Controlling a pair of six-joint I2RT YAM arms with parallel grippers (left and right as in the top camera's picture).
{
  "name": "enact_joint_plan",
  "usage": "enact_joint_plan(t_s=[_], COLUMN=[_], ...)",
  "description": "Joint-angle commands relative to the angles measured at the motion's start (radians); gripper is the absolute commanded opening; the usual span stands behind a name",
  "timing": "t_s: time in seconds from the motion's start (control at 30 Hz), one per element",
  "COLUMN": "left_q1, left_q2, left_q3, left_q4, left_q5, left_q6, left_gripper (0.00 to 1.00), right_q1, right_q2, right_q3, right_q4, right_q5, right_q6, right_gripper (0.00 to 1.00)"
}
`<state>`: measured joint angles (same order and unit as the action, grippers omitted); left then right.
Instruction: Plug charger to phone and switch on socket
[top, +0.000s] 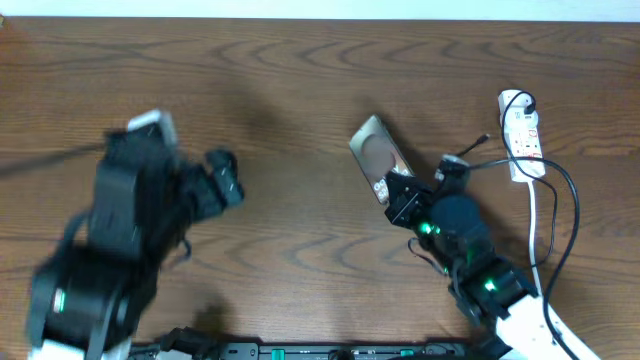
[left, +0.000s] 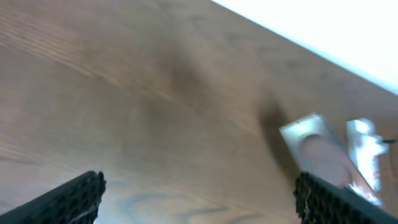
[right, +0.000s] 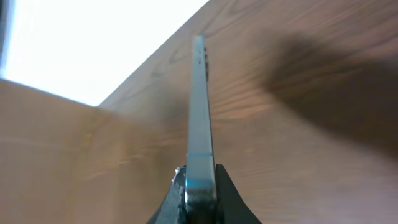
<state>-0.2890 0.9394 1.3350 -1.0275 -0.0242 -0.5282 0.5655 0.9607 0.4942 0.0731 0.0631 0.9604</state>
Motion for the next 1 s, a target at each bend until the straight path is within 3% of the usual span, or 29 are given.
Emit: enact_joint_plan(t_s=[0.0,0.2,0.5,0.7,0.97], left_q1=[0.002,0.002,0.002,0.002,0.001], left_q2=[-0.146,-0.279,-0.163,-0.049,0.047], left_q3=[-0.195,-0.473,-0.669,-0.670,-0.670], left_q4=[0.117,0.367,0.876,0.967,1.088], left_q5=[0.143,0.253,0.521,0.573,0.592], left_q6=[-0.043,-0.196,-0.360,-0.399,-0.486], left_gripper=[0.98,0.98,0.98,0.98,0.98], right_q1=[-0.090,-0.206,-0.183,-0.177,-0.136], right_q2=[0.064,0.258,0.589,0.723,0.765], right_q3=[-0.003,-0.003,-0.005,-0.005,-0.005], right_q4=[0.124,0.443,0.984,1.300,1.426], right_q5=[-0.294,-0.652,-0.808,-0.803,-0.690], right_q6=[-0.008,0.121,0.385,0.597,0.776], right_gripper=[0.01,0.01,0.01,0.01,0.01])
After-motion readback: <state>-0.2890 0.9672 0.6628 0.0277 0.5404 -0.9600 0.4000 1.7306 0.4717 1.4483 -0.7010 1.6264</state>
